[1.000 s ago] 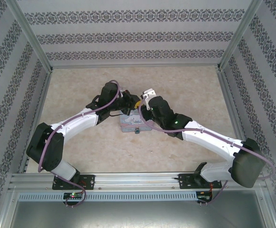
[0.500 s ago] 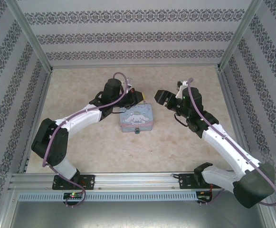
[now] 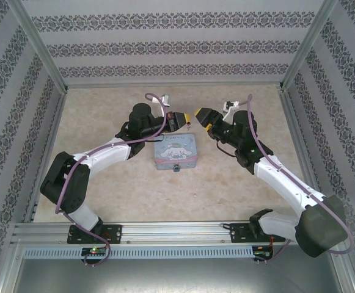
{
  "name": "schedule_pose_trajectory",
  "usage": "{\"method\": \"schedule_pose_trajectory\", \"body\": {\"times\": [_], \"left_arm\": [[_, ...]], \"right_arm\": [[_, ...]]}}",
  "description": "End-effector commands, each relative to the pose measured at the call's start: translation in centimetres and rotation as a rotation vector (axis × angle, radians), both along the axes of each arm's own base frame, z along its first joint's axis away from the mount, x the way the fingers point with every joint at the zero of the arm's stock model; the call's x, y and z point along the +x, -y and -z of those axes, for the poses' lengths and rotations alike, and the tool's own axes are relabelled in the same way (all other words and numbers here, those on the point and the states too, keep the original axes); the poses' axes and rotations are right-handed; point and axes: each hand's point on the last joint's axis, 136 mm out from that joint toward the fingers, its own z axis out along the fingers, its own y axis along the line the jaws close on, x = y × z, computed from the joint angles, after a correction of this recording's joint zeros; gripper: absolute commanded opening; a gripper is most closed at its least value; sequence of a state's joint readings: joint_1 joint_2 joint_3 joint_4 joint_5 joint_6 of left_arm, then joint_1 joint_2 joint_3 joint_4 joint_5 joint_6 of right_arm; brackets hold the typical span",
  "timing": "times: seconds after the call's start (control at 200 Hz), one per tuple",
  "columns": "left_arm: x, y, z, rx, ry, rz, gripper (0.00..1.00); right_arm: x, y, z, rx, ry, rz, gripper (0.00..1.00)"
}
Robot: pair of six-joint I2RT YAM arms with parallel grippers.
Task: Unlock the padlock with the key
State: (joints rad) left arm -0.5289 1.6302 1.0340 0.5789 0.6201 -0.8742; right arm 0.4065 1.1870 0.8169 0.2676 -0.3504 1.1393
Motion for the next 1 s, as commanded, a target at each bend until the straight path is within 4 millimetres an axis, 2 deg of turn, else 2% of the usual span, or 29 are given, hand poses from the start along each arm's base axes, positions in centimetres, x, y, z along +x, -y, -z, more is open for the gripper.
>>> {"method": "schedule_pose_trajectory", "body": {"times": [0.0, 0.11, 0.255, 0.485, 0.994], "left_arm": [[-0.2, -1.0, -5.4, -0.132, 0.132, -0.049, 0.0], [-0.3, -1.3, -6.7, -0.187, 0.125, -0.061, 0.0], [-0.4, -1.8, -7.6, -0.256, 0.114, -0.074, 0.0], [-0.5, -2.1, -7.6, -0.303, 0.093, -0.084, 0.0], [-0.2, -2.8, -7.0, -0.352, 0.061, -0.122, 0.0]], "right_arm": [[0.4, -0.2, -2.4, 0.114, 0.09, -0.023, 0.58], [0.5, -0.5, -3.4, 0.183, 0.145, -0.059, 0.54], [0.6, -1.1, -3.2, 0.205, 0.161, -0.086, 0.5], [0.6, -1.5, -3.6, 0.234, 0.186, -0.097, 0.46], [0.5, -4.5, -2.8, 0.274, 0.191, -0.139, 0.37]]}}
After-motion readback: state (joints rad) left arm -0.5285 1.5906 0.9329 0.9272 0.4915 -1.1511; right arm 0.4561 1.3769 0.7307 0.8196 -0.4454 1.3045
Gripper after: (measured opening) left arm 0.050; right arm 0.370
